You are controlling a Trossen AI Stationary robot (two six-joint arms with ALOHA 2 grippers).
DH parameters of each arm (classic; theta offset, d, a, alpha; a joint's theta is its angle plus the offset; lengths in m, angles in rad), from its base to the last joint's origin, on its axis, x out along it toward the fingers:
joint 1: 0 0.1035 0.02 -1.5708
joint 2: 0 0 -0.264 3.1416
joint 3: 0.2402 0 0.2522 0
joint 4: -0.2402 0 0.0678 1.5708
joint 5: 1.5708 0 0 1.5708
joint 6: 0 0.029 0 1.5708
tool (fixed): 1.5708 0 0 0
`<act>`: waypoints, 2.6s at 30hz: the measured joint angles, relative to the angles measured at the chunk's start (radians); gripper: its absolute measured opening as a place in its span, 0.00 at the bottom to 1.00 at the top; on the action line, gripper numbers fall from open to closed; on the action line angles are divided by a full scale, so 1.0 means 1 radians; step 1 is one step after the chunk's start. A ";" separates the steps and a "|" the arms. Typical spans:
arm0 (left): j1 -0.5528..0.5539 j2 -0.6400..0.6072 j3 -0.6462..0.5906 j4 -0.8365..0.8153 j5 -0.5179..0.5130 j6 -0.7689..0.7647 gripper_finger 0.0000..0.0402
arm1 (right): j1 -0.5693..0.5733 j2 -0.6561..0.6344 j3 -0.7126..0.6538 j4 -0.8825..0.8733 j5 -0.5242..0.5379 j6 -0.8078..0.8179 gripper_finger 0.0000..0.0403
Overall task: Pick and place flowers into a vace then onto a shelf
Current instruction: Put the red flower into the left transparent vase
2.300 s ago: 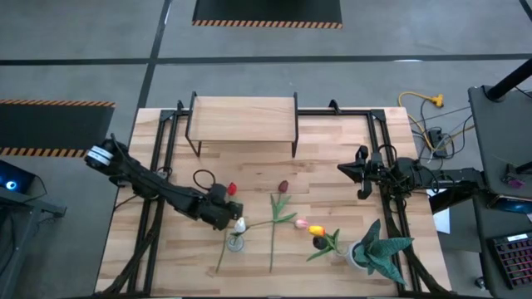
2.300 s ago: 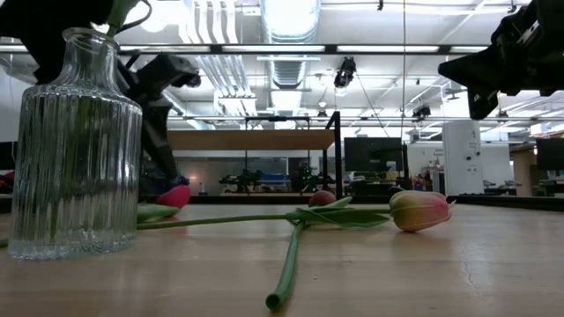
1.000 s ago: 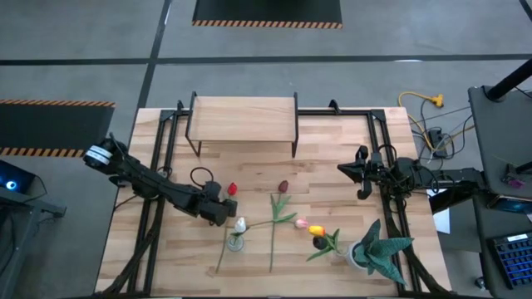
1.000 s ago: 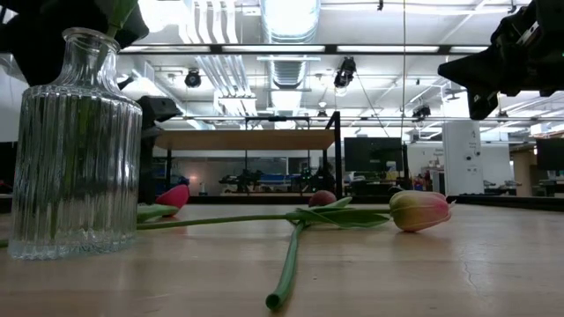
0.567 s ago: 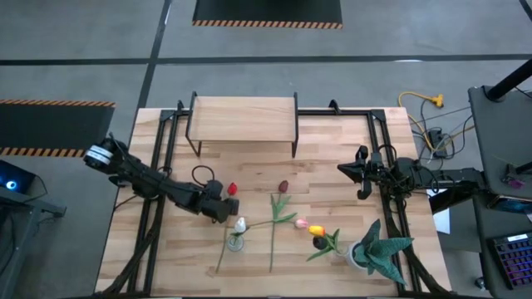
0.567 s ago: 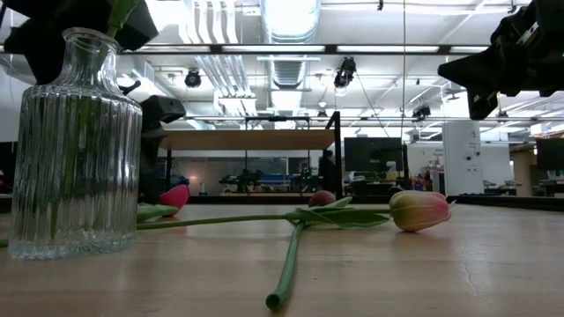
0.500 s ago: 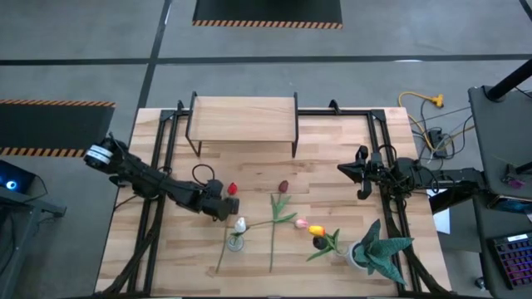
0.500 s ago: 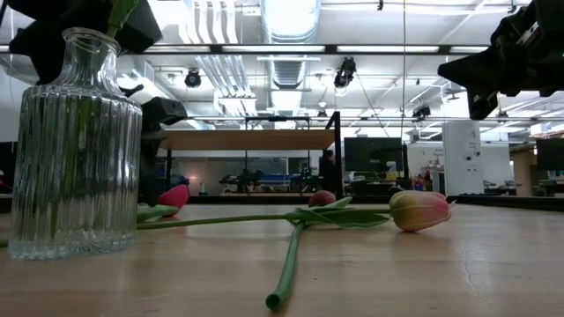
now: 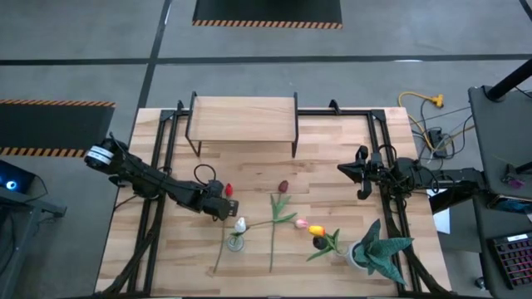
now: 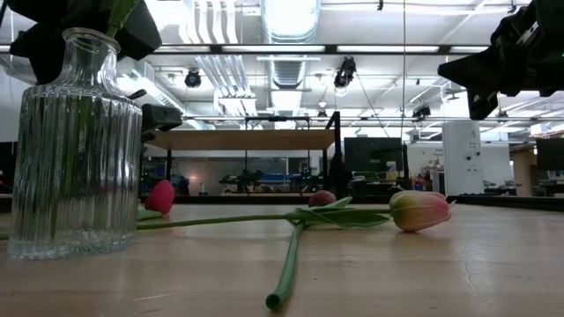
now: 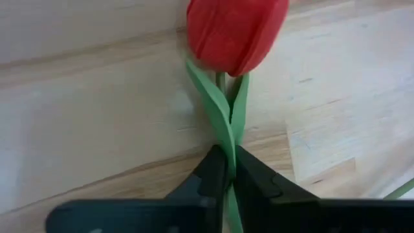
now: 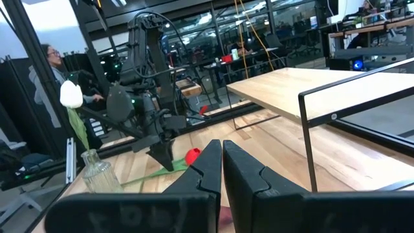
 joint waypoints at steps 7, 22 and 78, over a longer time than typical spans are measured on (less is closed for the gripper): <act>-0.004 -0.159 -0.008 -0.137 -0.028 0.013 0.00 | 0.000 0.000 0.000 0.000 0.000 0.000 0.02; -0.004 -0.689 0.001 -0.128 -0.394 0.333 0.00 | 0.000 0.000 0.000 0.000 -0.001 0.001 0.02; -0.089 -0.634 -0.087 1.012 0.143 1.413 0.00 | 0.000 0.002 0.000 0.000 0.080 0.001 0.02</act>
